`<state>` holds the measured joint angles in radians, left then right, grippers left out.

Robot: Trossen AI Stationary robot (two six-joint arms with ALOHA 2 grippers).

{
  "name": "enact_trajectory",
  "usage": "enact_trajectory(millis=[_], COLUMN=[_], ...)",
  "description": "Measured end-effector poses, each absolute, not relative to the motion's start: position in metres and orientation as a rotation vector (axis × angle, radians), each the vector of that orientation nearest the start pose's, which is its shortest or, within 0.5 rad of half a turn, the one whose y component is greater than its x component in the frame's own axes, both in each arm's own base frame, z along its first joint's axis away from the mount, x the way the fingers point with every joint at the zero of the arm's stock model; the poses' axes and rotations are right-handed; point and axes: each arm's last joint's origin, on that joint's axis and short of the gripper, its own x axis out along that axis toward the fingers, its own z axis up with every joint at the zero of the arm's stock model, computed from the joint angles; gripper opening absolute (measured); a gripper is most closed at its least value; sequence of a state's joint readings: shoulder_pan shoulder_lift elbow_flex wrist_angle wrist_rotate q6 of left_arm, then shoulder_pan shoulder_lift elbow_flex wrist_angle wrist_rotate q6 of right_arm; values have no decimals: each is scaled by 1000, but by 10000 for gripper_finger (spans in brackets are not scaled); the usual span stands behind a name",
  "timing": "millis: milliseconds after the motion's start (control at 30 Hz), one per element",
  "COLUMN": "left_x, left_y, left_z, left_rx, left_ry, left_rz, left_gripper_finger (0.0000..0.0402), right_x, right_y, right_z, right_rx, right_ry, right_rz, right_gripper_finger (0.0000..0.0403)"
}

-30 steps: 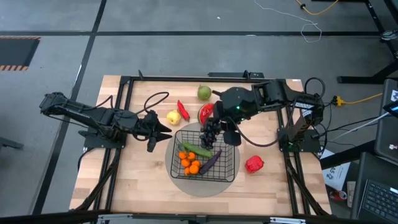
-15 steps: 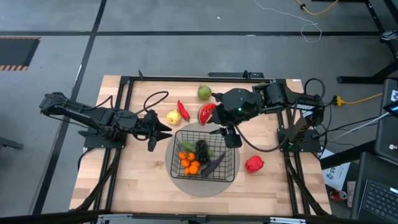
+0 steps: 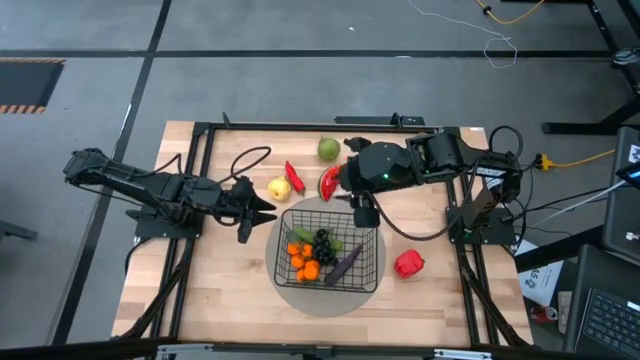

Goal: Build produce basket
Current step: Put the red chili pepper into the black wire basket

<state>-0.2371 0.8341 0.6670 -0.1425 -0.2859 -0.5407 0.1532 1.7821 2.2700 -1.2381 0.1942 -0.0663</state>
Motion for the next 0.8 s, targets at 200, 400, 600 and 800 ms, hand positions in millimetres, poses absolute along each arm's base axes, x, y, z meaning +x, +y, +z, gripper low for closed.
enact_trajectory(millis=[200, 400, 600, 800], left_x=[182, 182, 182, 182], left_y=[-34, -34, -33, -33], left_z=[289, 289, 289, 289], left_rx=[-450, -450, -445, -444], left_ry=[264, 261, 256, 258], left_rz=[170, 177, 196, 196], left_gripper_finger=[141, 141, 141, 141], right_x=[330, 330, 335, 354], right_y=[35, 15, -9, -30], right_z=[466, 468, 464, 454], right_rx=[-364, -375, -265, -113], right_ry=[734, 716, 708, 648], right_rz=[-320, -587, -684, -779], right_gripper_finger=[196, 196, 196, 196])
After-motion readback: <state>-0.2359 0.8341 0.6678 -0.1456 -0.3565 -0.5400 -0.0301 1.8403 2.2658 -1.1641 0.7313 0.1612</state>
